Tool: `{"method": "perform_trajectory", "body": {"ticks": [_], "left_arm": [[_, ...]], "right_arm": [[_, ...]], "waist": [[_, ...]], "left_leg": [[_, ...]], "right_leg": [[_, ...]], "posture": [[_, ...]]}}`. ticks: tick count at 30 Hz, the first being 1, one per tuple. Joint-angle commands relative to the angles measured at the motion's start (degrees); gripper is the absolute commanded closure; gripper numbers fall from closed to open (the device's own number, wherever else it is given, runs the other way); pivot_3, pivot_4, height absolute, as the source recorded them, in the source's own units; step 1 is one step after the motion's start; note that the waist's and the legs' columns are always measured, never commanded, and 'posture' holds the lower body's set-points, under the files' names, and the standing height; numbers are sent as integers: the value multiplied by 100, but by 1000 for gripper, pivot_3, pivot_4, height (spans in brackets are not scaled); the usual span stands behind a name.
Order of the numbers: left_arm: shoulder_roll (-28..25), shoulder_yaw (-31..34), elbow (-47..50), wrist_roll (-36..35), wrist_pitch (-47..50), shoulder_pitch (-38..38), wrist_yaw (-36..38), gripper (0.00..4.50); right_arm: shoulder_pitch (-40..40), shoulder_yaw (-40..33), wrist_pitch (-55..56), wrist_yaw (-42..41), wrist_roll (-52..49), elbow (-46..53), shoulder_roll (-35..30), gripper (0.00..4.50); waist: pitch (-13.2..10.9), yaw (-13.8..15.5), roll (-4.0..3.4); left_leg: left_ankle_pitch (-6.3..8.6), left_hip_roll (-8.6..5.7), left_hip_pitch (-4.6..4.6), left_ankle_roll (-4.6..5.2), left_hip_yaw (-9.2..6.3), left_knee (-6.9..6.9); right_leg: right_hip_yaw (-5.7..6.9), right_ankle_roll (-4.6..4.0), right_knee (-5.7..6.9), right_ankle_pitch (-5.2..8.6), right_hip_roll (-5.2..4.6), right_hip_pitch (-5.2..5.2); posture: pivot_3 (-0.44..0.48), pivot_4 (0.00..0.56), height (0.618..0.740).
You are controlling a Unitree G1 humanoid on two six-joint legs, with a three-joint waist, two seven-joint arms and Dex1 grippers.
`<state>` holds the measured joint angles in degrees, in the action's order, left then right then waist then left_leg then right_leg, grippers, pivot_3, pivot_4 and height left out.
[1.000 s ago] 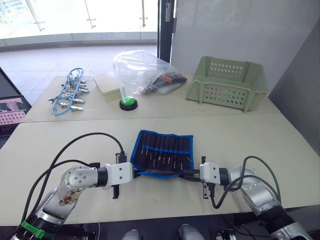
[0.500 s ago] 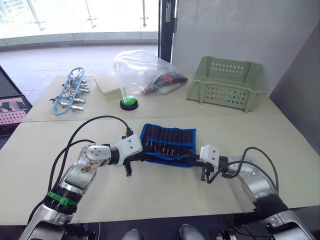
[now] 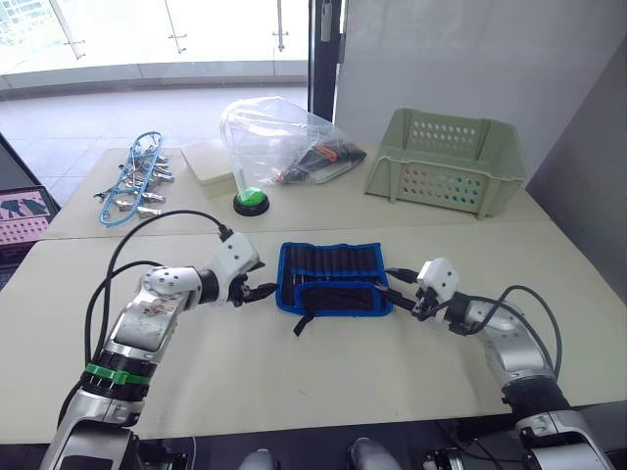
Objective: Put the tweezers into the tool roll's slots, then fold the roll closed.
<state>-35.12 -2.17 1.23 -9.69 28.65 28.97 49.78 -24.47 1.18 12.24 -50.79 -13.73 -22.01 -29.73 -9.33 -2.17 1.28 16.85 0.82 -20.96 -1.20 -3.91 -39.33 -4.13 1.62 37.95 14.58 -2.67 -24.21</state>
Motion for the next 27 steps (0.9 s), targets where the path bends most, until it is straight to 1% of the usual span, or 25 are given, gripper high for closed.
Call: {"method": "perform_trajectory", "body": {"ticks": [1,3,5,8,9,13,15,18,19,23,27], "left_arm": [[71,547,563,-535,-130,-84,-35,24],[197,593,873,-728,-165,-199,-34,24],[336,489,1158,-903,-39,-319,-36,24],[509,169,1292,-816,26,-456,-167,873],[538,89,1308,-787,21,-479,-202,1216],[955,-497,1316,-572,245,-455,-648,2522],[1011,-737,1345,-448,318,-524,-716,3189],[1078,-951,1204,-370,315,-604,-760,4190],[1097,-1014,1075,-319,251,-613,-760,4470],[1167,-1161,675,-139,29,-533,-759,4470],[1292,-1311,291,43,-264,-420,-729,4470]], "right_arm": [[14,-350,-74,242,-296,405,162,966],[91,-385,-360,201,-518,765,271,966],[193,-296,-516,254,-506,1144,347,966],[297,-191,-606,594,-312,1526,591,923],[317,-176,-637,674,-270,1603,649,1441],[463,148,-738,903,33,1865,920,2744],[607,294,-905,980,159,1967,980,3430],[866,605,-1151,880,321,2073,942,4460],[933,648,-1166,906,350,2101,955,4500],[981,689,-1176,1035,472,2086,980,4500],[871,751,-1188,1172,697,1812,1006,4500]], "waist": [[0,-7,0],[0,-10,0],[0,-6,-1],[1,2,-1],[1,2,-1],[1,9,-1],[1,6,-1],[1,-4,-1],[1,-4,-1],[1,-6,-1],[1,-2,-1]], "left_leg": [[0,0,0,0,0,0],[0,0,-4,0,-1,0],[0,0,-7,0,-2,0],[0,-2,-9,0,-3,0],[0,-2,-9,-1,-3,0],[-1,-5,-8,-3,-4,0],[-1,-5,-8,-2,-4,0],[-1,-4,-9,-2,-4,1],[-1,-4,-9,-2,-4,1],[-3,-7,-6,-5,-3,0],[-3,-7,-2,-6,-4,0]], "right_leg": [[0,0,1,0,-1,0],[0,0,1,0,-2,-3],[0,0,3,0,-3,-3],[2,1,2,0,-5,-2],[1,1,1,0,-5,-3],[1,1,2,0,-5,-3],[2,1,1,0,-4,-3],[1,1,2,0,-3,-5],[2,1,1,0,-3,-5],[0,1,1,0,-3,-4],[2,1,0,0,-2,0]], "posture": [[0,150,740],[0,150,740],[0,150,740],[0,150,740],[0,150,740],[0,150,740],[0,150,740],[0,150,740],[0,150,740],[0,150,740],[0,150,740]]}}
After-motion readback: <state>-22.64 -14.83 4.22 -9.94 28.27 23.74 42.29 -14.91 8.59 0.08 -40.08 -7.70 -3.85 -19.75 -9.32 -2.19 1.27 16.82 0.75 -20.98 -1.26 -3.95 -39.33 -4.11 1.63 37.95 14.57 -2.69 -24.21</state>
